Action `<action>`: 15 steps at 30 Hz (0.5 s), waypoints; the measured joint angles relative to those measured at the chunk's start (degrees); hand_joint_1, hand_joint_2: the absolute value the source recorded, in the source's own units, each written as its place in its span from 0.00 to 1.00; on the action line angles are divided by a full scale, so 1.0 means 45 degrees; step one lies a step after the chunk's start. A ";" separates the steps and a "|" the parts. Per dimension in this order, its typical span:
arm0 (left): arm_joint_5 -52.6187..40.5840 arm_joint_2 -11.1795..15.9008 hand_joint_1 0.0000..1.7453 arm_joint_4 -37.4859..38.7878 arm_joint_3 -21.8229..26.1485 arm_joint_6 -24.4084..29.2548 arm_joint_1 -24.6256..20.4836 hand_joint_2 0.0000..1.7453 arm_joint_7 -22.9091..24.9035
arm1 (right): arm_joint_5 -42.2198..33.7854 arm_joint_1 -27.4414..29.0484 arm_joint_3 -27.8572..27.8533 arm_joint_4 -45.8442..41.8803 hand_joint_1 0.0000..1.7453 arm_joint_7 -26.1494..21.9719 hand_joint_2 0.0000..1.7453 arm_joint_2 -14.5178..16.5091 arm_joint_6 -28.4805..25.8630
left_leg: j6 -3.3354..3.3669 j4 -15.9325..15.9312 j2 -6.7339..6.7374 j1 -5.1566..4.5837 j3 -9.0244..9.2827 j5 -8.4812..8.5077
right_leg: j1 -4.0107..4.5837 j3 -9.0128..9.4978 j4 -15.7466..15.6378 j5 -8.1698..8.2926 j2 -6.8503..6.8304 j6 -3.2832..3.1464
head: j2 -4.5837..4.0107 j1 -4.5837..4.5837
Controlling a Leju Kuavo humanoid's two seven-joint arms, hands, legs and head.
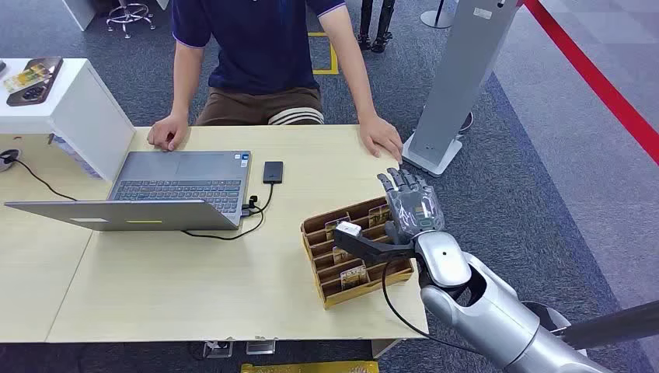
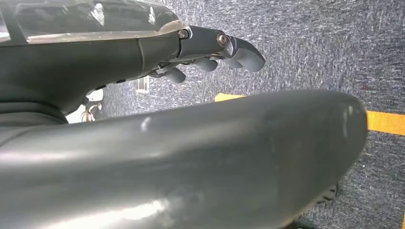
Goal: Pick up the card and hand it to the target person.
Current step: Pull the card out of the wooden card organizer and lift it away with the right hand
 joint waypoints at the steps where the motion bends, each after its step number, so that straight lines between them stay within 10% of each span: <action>1: 0.0000 0.0000 0.00 0.0000 0.0000 0.0000 0.0000 0.00 -0.0009 | 0.0014 0.0000 0.0001 0.0026 0.36 -0.0017 1.00 0.0004 0.0010 | 0.0000 0.0000 0.0000 0.0000 0.0000 0.0000 | 0.0000 0.0000 0.0000 0.0000 0.0000 0.0000 | 0.0000 0.0000; 6: 0.0000 0.0000 0.00 0.0000 0.0000 0.0000 -0.0001 0.00 -0.0073 | 0.0104 0.0015 0.0008 0.0200 0.68 -0.0266 1.00 0.0055 0.0171 | 0.0000 0.0000 0.0000 0.0000 0.0000 0.0000 | 0.0000 0.0000 0.0000 0.0000 0.0000 0.0000 | 0.0000 0.0001; 15: -0.0052 0.0000 0.00 0.0000 0.0000 -0.0005 0.0000 0.00 -0.0166 | -0.0170 0.0107 0.0075 0.0301 0.63 -0.0391 1.00 0.0176 0.0270 | 0.0000 0.0000 0.0002 0.0000 0.0007 0.0000 | 0.0000 0.0003 0.0000 0.0000 0.0002 0.0000 | 0.0000 -0.0002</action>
